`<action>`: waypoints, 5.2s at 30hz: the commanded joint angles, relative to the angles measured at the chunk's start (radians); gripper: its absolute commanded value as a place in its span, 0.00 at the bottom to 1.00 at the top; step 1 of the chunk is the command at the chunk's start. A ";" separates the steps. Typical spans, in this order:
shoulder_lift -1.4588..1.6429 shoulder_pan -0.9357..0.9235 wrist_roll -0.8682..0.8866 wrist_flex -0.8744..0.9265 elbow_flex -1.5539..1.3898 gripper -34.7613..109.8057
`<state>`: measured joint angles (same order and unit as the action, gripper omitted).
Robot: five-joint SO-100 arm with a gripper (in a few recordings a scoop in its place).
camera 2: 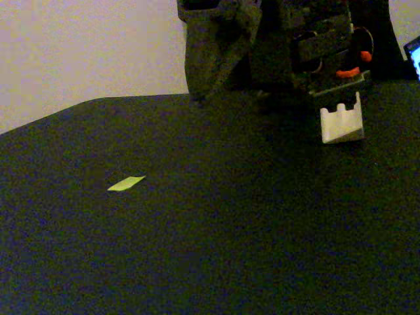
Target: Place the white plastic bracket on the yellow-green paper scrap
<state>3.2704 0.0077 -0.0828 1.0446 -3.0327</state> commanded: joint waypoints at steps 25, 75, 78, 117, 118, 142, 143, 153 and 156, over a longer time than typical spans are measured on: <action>-0.773 -0.020 0.046 -0.071 0.701 0.24; -1.417 0.534 0.830 0.637 1.324 0.36; -1.405 0.604 0.914 0.589 1.244 0.37; -1.493 0.857 1.308 0.275 0.917 0.48; -1.500 0.857 1.312 0.268 0.917 0.48; -1.559 0.854 1.345 0.120 0.793 0.48; -1.559 0.854 1.348 0.114 0.785 0.48; -1.557 0.884 1.385 0.089 0.767 0.46; -1.559 0.884 1.391 0.087 0.765 0.44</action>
<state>1.6997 0.8744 1.2855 1.1229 -2.2580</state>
